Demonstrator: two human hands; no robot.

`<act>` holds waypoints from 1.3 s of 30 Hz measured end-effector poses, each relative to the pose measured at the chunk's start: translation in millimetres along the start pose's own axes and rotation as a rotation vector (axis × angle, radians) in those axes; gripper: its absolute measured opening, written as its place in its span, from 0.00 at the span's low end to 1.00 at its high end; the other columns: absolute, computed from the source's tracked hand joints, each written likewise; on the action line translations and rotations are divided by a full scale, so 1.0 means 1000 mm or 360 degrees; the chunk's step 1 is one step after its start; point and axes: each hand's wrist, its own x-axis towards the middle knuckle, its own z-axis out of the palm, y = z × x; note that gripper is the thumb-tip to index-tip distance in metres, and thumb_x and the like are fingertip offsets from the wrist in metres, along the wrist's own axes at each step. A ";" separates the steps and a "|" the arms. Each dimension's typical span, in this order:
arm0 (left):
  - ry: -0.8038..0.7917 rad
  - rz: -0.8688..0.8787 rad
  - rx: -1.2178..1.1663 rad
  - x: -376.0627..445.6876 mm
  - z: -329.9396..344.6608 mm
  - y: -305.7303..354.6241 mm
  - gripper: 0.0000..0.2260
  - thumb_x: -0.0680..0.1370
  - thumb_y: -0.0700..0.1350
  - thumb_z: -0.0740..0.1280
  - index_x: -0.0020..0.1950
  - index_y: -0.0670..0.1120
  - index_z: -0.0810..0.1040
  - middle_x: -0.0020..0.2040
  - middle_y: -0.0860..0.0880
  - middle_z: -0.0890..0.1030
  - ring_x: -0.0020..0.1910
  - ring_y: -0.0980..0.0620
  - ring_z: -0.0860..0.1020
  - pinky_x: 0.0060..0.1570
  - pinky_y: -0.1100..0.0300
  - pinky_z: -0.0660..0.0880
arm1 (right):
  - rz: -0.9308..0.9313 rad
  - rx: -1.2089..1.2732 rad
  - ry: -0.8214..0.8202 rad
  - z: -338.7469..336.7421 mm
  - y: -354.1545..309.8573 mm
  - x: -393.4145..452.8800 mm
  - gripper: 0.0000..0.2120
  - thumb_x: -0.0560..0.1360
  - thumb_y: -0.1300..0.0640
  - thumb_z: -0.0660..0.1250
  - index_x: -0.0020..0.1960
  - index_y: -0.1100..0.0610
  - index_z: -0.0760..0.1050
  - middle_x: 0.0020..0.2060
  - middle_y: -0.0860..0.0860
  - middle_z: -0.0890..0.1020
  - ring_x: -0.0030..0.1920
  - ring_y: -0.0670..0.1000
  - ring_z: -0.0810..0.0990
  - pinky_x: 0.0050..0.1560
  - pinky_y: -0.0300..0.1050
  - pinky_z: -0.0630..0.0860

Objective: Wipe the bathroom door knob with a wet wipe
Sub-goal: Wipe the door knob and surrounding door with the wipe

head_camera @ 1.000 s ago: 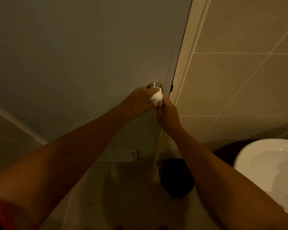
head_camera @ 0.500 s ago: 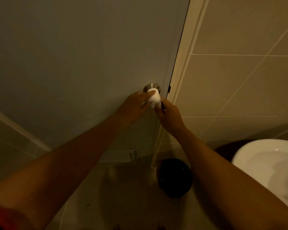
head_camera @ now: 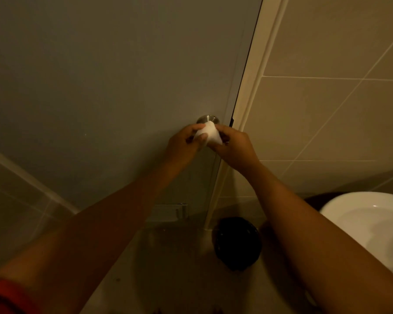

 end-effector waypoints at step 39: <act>-0.0224 -0.0632 -0.0209 0.008 -0.035 0.040 0.16 0.75 0.44 0.71 0.62 0.41 0.78 0.49 0.45 0.82 0.44 0.50 0.80 0.40 0.61 0.79 | 0.1282 0.1027 0.0041 -0.047 -0.039 0.001 0.09 0.74 0.68 0.70 0.51 0.57 0.79 0.50 0.55 0.81 0.49 0.55 0.82 0.41 0.42 0.83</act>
